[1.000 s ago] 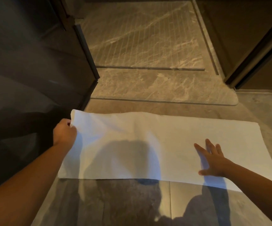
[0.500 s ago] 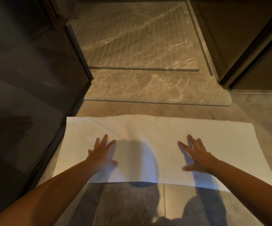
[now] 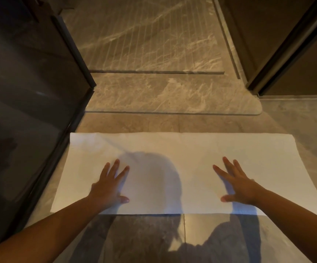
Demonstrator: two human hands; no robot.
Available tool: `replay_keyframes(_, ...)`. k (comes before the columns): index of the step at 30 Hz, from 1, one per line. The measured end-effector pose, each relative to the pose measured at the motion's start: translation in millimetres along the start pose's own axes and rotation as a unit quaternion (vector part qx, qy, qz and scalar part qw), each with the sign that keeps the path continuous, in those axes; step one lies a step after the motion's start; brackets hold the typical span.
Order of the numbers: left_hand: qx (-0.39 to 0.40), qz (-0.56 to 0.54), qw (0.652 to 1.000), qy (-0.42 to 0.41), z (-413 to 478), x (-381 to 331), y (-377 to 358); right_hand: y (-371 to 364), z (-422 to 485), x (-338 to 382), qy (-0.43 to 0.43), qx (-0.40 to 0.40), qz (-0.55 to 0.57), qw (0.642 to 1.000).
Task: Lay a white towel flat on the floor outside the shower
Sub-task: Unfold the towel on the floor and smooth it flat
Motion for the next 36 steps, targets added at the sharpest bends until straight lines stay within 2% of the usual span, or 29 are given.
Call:
replay_keyframes(8, -0.012, 0.044, 0.999, -0.009, -23.6, 21.8, -26.4, -25.2, -17.0, 10.4, 0.02, -0.014, -0.027, 0.999)
replay_keyframes(12, -0.034, 0.055, 0.998, -0.005, -29.3, 18.0, -33.1, -34.3, -23.3, 17.9, 0.024, -0.047, -0.058, 0.997)
replay_keyframes(16, -0.07, 0.041, 0.994, -0.079, -38.0, 1.7, -33.4, -33.4, -29.0, 29.9, 0.068, -0.095, -0.09, 0.989)
replay_keyframes(19, -0.078, -0.012, 0.987, -0.136, -43.2, -16.2, -33.3, -31.3, -30.2, 45.9, 0.13, -0.13, -0.118, 0.976)
replay_keyframes(23, -0.061, -0.018, 0.983, -0.17, -43.7, -37.6, -39.9, -39.6, -30.6, 69.3, 0.171, -0.119, -0.15, 0.966)
replay_keyframes(30, -0.053, 0.012, 0.985, -0.163, -42.8, -42.8, -44.8, -51.3, -29.9, 84.4, 0.169, -0.086, -0.221, 0.956)
replay_keyframes(32, -0.051, 0.013, 0.985, -0.165, -44.3, -42.9, -45.7, -49.2, -29.0, 86.8, 0.165, -0.106, -0.224, 0.955)
replay_keyframes(36, -0.061, 0.019, 0.984, -0.169, -46.5, -42.6, -48.1, -51.8, -23.1, 82.2, 0.15, -0.094, -0.19, 0.966)
Point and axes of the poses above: each hand's wrist, its own z-axis towards the middle knuckle, its own y-axis out of the back of the hand, x = y × z, the point moved 2 cm from there along z, towards the middle knuckle, and after that the axes turned 10 degrees about x, right-handed, at the moved point
